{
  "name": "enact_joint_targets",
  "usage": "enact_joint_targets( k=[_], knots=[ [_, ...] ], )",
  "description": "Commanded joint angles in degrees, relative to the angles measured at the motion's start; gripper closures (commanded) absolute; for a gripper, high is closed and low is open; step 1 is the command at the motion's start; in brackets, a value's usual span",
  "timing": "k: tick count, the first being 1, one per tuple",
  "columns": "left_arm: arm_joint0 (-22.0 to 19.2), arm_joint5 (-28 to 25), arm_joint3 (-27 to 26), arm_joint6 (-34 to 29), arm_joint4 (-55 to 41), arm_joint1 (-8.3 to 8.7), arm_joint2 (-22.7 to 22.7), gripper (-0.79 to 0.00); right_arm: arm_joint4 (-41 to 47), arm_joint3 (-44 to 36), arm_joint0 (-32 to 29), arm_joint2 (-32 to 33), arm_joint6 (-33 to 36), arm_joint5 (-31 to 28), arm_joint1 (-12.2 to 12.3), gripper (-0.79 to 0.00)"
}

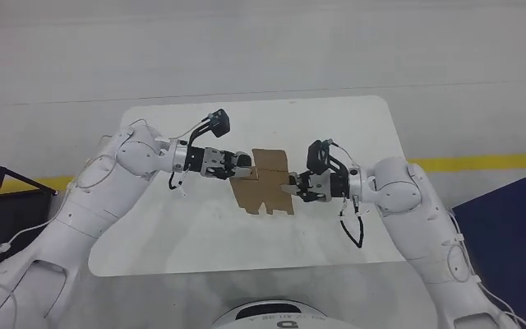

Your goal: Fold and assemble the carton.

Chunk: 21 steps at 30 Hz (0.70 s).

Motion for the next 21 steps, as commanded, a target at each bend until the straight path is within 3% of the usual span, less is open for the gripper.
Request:
enact_joint_targets(
  k=[1,5,6,7,14,21],
  knots=[
    [-1.28,-0.33,0.41,0.34,-0.96,0.39,2.07,-0.237,0.19,0.03,-0.01,0.04,-0.17,-0.02,0.21,0.000],
    [-3.34,-1.04,1.04,1.05,-2.33,1.10,5.39,-0.175,0.40,0.04,-0.27,0.11,-0.45,-0.15,0.66,0.000],
    [-3.79,-1.12,1.09,1.13,-2.51,1.29,6.20,-0.025,0.44,0.02,-0.35,0.14,-0.54,-0.15,0.77,0.000],
    [-4.16,-1.20,1.07,1.21,-2.84,1.47,7.05,0.000,0.46,-0.02,-0.43,0.16,-0.67,-0.15,0.88,0.000],
    [-6.95,-1.93,1.46,1.94,-5.24,2.67,12.68,0.000,-0.91,-0.25,-0.47,-0.29,-1.89,0.57,1.44,0.000],
    [-9.62,-3.09,4.36,3.10,-5.98,3.55,14.44,0.000,-1.70,-0.79,-0.02,-0.79,-3.31,1.18,1.91,0.000]
  ],
)
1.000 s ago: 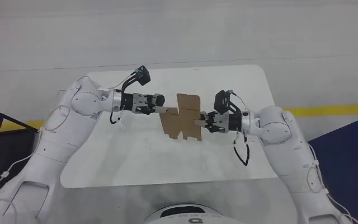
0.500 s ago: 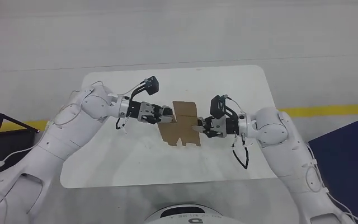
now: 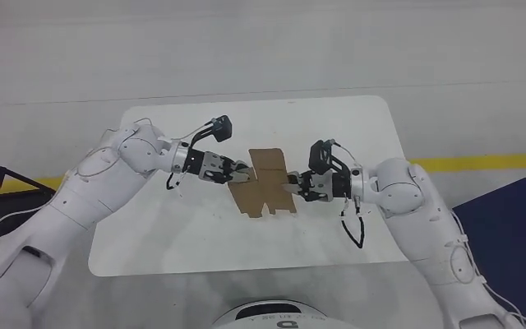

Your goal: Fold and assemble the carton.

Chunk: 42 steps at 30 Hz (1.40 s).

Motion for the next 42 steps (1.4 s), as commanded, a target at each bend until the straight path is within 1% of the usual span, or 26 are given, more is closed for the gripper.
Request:
enact_joint_targets(
  k=[1,2,5,7,11,14,16,18,22,26,32,36,42],
  knots=[
    [-0.43,-0.26,0.79,0.27,-0.26,0.19,0.19,0.000,-0.64,-0.21,0.22,-0.02,-0.37,0.29,0.13,-0.465],
    [-0.50,-0.56,1.24,0.57,-0.72,0.24,0.17,0.000,-1.11,-0.27,0.34,-0.04,-0.82,0.65,0.17,-0.785],
    [-0.15,-1.21,3.66,2.23,-2.91,0.17,-0.56,0.000,-2.64,-0.49,0.68,-0.23,-2.78,1.47,0.22,-0.785],
    [0.72,-1.13,5.79,5.61,-4.31,0.00,-1.47,0.000,-3.83,-0.88,0.81,0.43,-5.03,2.01,0.28,-0.785],
    [3.45,-2.18,8.54,13.84,-5.16,-0.36,-3.42,0.000,-8.87,-3.47,-1.17,4.97,-11.37,3.35,0.77,-0.785],
    [5.15,-3.01,8.84,17.63,-5.08,-0.53,-4.59,0.000,-14.39,-6.74,-3.99,7.95,-14.71,4.38,1.18,-0.785],
    [5.55,-3.81,8.50,17.92,-3.98,-0.62,-5.05,0.000,-18.97,-9.03,-5.50,9.02,-15.91,5.15,1.39,-0.785],
    [5.62,-4.36,8.00,17.86,-2.90,-0.74,-5.35,0.000,-21.47,-10.66,-6.41,8.84,-16.91,5.21,1.45,-0.785],
    [5.64,-4.28,7.00,18.01,-1.80,-1.15,-5.94,0.000,-26.90,-11.97,-5.92,5.46,-17.35,5.45,1.31,-0.785],
    [5.15,-3.39,6.56,16.60,-2.23,-1.74,-5.91,0.000,-27.08,-10.53,-2.80,0.75,-17.29,4.78,0.87,-0.785],
    [4.28,-1.86,6.77,15.03,-2.43,-2.77,-5.77,0.000,-26.72,-9.91,1.07,-4.53,-17.13,3.87,0.31,-0.785],
    [3.68,0.39,7.82,14.80,-3.04,-3.47,-5.95,0.000,-25.62,-10.89,1.80,-6.10,-17.20,2.54,0.27,-0.785],
    [3.76,2.84,8.30,17.09,-4.11,-4.59,-6.67,0.000,-25.97,-13.21,1.69,-8.15,-15.73,2.06,0.40,-0.785]
  ],
)
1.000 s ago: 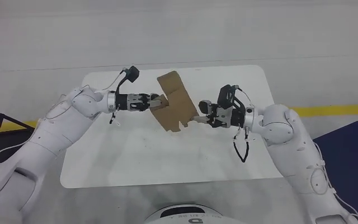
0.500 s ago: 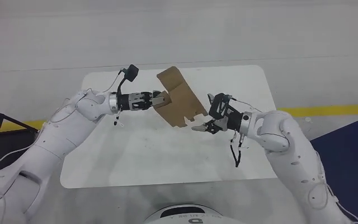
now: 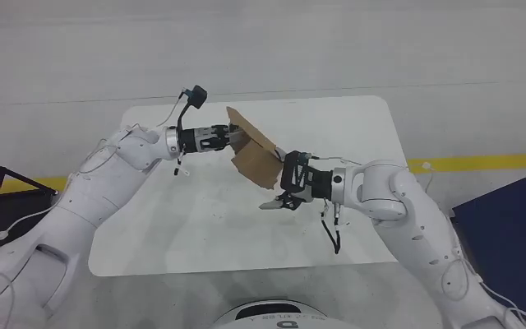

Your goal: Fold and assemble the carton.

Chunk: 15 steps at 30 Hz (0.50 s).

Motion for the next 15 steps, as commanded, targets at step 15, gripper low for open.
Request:
enact_joint_targets(
  k=[15],
  knots=[
    [3.31,-5.84,4.70,0.77,-17.89,-1.63,-4.22,0.000,-3.55,0.86,-4.37,9.14,-9.68,1.86,1.46,-0.785]
  ],
)
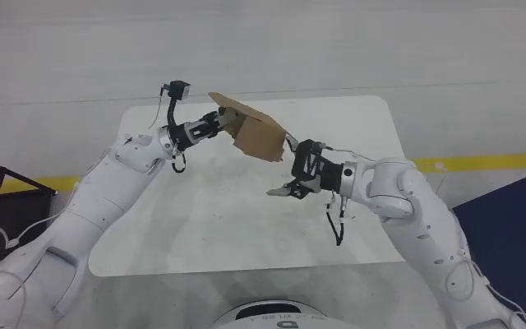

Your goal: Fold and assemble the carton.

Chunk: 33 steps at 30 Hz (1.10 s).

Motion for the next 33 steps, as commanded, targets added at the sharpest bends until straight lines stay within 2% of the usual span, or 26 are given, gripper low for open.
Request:
enact_joint_targets(
  k=[1,4,7,10,14,16,18,27,33],
  knots=[
    [0.23,-0.72,0.81,-1.25,-2.27,0.30,-1.24,0.000,-0.95,-0.61,-2.81,4.25,-3.57,-0.09,0.46,-0.785],
    [1.27,-1.80,1.21,-1.95,-6.46,0.68,-3.30,0.000,-3.41,-1.78,-7.39,10.00,-8.64,1.30,1.02,-0.785],
    [2.98,-2.24,-0.11,-3.33,-12.63,0.79,-4.70,0.000,-8.24,-3.33,-10.76,12.30,-11.51,4.75,1.16,-0.785],
    [4.35,-1.77,-1.54,-7.98,-17.93,0.75,-4.93,0.000,-12.04,-3.10,-11.53,10.98,-13.98,7.23,0.97,-0.785],
    [5.06,0.92,-2.39,-16.23,-23.98,0.49,-4.71,0.000,-15.53,-1.23,-9.65,7.82,-17.93,13.01,0.30,-0.785],
    [5.13,2.43,-2.58,-17.74,-25.15,0.28,-4.83,0.000,-17.95,-0.82,-8.48,6.18,-18.92,15.36,0.01,-0.785],
    [5.18,3.51,-2.92,-18.82,-25.49,0.09,-5.01,0.000,-19.57,-0.58,-7.33,4.83,-19.72,16.51,-0.23,-0.739],
    [5.70,6.81,-3.30,-22.12,-26.79,-0.67,-6.62,0.000,-21.65,1.35,-2.47,1.72,-20.80,16.51,-0.88,-0.730],
    [6.17,8.23,-3.14,-23.54,-28.32,-1.48,-7.52,0.000,-17.21,2.15,-0.79,1.15,-24.62,11.53,-1.09,-0.727]
  ],
)
